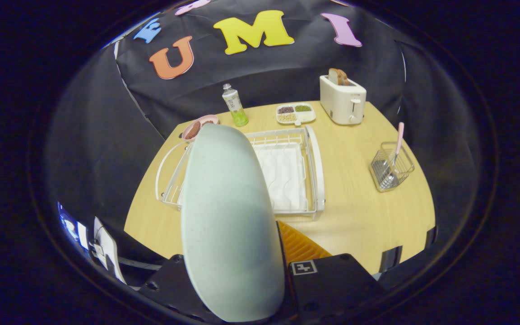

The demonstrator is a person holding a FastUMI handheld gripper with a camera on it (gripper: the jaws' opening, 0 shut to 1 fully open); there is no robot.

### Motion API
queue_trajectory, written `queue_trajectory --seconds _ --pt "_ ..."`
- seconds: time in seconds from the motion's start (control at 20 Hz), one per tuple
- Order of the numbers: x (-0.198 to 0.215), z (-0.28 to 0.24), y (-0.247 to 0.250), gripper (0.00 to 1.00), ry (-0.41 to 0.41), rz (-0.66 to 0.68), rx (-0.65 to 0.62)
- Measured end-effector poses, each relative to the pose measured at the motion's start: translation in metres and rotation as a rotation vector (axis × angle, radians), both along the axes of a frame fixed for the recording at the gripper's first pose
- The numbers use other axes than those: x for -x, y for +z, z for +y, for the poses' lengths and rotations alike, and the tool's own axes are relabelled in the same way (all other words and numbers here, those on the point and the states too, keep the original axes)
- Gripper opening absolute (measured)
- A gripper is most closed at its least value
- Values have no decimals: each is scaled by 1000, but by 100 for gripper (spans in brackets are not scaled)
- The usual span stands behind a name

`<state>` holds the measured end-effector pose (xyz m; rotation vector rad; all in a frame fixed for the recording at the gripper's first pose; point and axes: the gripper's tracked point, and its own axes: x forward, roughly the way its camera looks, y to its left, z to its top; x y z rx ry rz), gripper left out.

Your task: Take the plate from the dish rack, then take the spoon from the basket and place it into the plate.

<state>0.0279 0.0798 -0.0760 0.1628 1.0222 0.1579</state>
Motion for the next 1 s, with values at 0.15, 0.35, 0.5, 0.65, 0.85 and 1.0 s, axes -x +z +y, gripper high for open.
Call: queue_trajectory --seconds 0.15,0.35,0.5,0.65,0.85,1.0 --pt "22 2 -43 58 -12 85 -83" --pt "42 10 -83 57 -30 168 -206" --pt "48 13 -108 57 -55 232 -273" --pt "48 17 -120 57 -97 273 -352" --pt "41 15 -120 57 -109 266 -392" --pt "39 10 -120 57 -113 261 -410"
